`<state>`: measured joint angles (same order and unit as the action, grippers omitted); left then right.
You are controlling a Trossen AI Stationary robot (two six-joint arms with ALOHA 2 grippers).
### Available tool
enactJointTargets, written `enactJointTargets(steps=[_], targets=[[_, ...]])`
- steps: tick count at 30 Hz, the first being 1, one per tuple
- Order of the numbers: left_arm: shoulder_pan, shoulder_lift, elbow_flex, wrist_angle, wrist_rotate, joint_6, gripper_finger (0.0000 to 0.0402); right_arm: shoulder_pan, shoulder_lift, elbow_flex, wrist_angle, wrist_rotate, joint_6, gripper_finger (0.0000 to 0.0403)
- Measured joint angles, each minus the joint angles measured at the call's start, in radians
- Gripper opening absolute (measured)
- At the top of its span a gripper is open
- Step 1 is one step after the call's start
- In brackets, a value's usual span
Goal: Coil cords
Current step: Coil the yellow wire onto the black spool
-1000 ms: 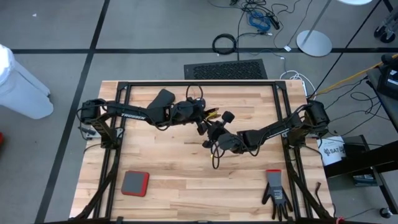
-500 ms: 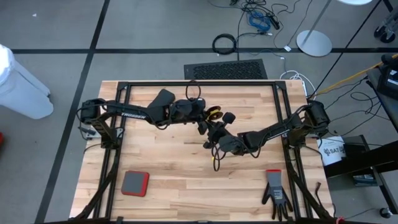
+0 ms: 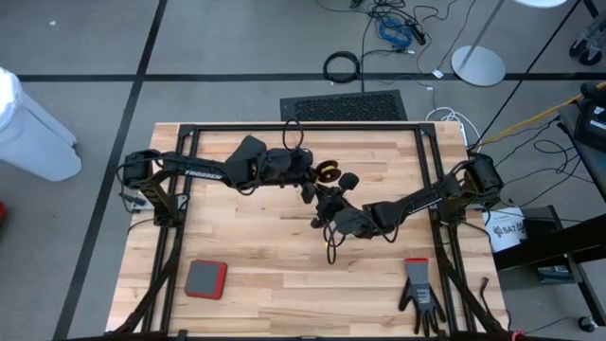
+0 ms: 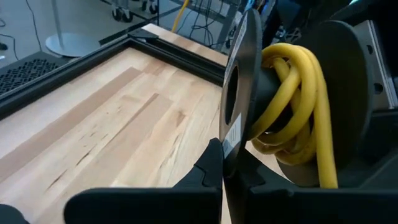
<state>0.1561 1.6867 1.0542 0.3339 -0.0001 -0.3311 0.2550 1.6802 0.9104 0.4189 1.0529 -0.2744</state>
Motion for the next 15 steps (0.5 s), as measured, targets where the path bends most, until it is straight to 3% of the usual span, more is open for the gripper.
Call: enactJointTargets(steps=[15], targets=[[0.000,-0.002,0.003,0.034,0.067,-0.011,0.0000,0.018,0.002,-0.002,-0.067,0.007,0.060,0.0062]])
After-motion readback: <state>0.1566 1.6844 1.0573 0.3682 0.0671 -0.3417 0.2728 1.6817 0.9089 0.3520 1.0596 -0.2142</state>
